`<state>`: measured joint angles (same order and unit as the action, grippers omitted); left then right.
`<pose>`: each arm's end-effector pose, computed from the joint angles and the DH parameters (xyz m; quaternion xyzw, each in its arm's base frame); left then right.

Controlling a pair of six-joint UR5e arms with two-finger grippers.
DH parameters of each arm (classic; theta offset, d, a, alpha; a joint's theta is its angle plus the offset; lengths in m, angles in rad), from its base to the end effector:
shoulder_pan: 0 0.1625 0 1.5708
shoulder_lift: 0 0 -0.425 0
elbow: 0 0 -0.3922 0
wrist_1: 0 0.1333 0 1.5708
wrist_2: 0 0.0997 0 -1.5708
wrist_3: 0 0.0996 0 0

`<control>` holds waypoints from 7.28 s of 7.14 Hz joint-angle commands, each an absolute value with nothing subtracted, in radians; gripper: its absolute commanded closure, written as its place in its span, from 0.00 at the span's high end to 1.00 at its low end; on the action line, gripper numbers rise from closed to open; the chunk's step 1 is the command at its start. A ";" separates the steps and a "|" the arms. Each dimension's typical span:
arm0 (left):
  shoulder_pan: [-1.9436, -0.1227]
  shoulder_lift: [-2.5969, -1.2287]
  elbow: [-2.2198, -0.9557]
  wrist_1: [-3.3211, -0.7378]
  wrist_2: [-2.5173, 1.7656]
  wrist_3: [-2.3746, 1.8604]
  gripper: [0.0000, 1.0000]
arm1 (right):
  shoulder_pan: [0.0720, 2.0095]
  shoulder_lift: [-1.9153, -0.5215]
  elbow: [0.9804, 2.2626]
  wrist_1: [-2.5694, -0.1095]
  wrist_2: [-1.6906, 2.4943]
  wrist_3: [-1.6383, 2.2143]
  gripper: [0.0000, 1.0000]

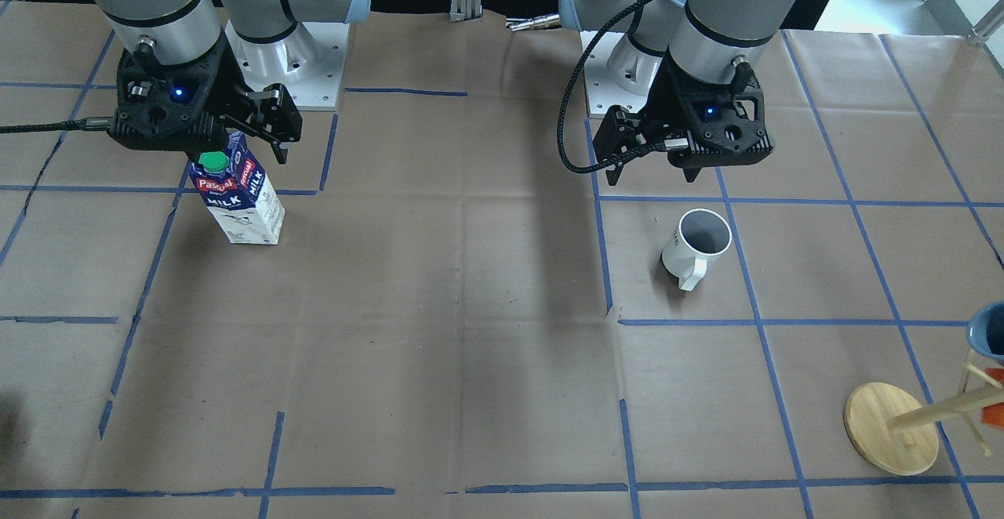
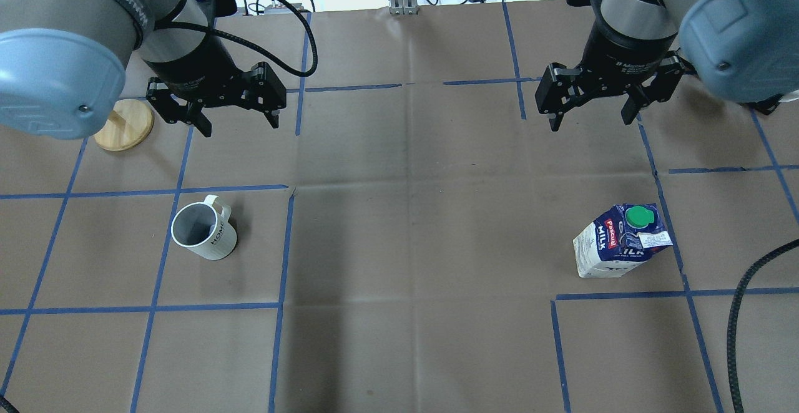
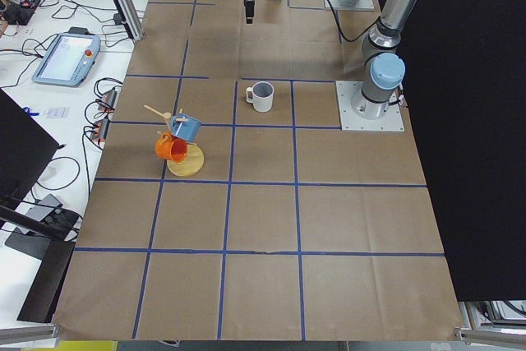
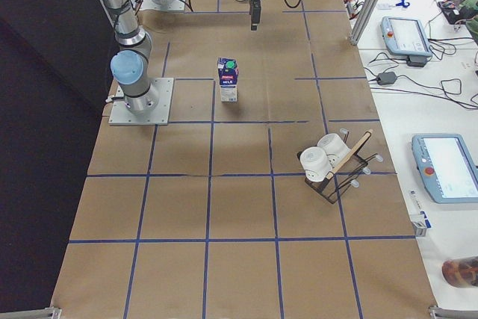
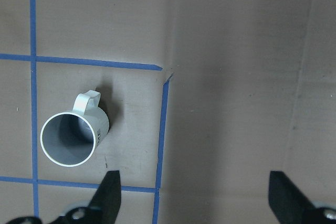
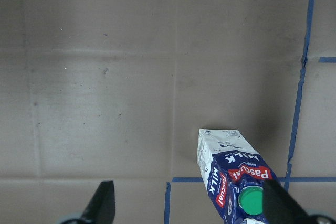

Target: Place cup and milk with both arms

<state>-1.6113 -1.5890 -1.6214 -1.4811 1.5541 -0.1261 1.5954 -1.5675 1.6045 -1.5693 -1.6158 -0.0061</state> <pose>-0.1551 -0.4949 0.4630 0.0427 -0.9990 0.0097 0.0092 0.1408 -0.4858 0.4697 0.0158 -0.9994 -0.0190 0.0227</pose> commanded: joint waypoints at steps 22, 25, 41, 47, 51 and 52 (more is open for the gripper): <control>-1.273 -1.569 -2.057 -1.113 1.661 0.350 1.00 | 1.595 -1.568 1.605 -1.569 -1.612 -0.006 1.00; -1.217 -1.603 -2.071 -1.086 1.658 0.394 1.00 | 1.595 -1.560 1.612 -1.569 -1.609 -0.009 1.00; -1.224 -1.723 -2.062 -1.043 1.644 0.391 0.00 | 1.594 -1.575 1.649 -1.634 -1.608 -0.014 1.00; -1.572 -1.833 -1.736 -1.091 1.569 0.031 0.00 | 1.592 -1.578 1.700 -1.658 -1.609 -0.025 1.00; -1.759 -2.079 -1.424 -1.114 1.556 -0.142 0.00 | 1.592 -1.578 1.698 -1.664 -1.609 -0.023 1.00; -1.773 -2.129 -1.351 -1.159 1.501 -0.144 0.00 | 1.592 -1.578 1.698 -1.664 -1.609 -0.021 1.00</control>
